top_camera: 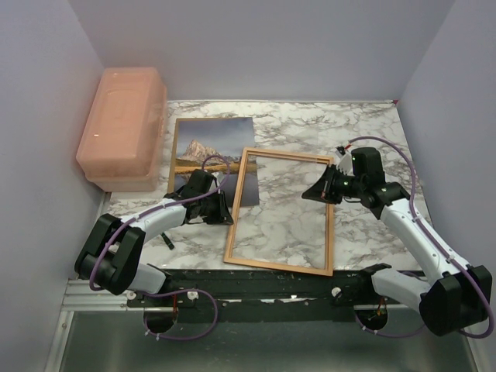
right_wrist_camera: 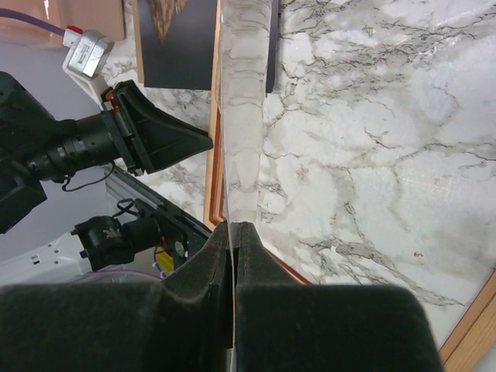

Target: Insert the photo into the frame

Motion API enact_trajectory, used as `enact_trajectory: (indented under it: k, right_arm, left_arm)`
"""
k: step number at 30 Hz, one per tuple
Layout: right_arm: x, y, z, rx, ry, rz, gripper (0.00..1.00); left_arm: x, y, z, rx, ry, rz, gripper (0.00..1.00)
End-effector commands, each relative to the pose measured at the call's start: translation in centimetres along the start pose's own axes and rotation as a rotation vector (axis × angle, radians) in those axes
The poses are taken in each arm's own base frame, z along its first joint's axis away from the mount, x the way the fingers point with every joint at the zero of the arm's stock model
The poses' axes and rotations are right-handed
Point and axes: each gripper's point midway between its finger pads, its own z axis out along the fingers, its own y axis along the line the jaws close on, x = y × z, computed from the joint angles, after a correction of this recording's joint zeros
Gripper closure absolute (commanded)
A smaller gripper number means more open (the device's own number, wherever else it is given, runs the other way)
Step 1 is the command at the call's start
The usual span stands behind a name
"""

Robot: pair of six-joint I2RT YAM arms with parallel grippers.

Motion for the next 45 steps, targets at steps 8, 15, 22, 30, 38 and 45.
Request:
enact_trajectory:
  k: [8, 15, 22, 30, 38, 45]
  right_arm:
    - [0.5, 3.3, -1.4, -0.133, 0.025, 0.004, 0.99]
    - [0.2, 4.6, -1.3, -0.197, 0.027, 0.025, 0.99]
    - [-0.7, 5.2, -1.8, -0.198, -0.013, 0.026, 1.00]
    - [-0.7, 5.2, -1.8, -0.197, -0.024, 0.043, 0.99]
    - [-0.4, 5.5, -2.2, -0.216, -0.029, 0.053, 1.00]
    - [0.0, 5.3, -1.9, -0.229, -0.018, 0.058, 0.99]
  left_arm:
    - [0.9, 1.8, 0.7, -0.066, 0.033, 0.010, 0.80]
    - [1.0, 1.8, 0.7, -0.066, 0.034, 0.009, 0.80]
    - [1.0, 1.7, 0.7, -0.060, 0.033, 0.012, 0.80]
    - [0.9, 1.7, 0.7, -0.060, 0.033, 0.013, 0.80]
    - [0.9, 1.7, 0.7, -0.060, 0.032, 0.014, 0.80]
    - [0.9, 1.7, 0.7, -0.060, 0.033, 0.015, 0.80]
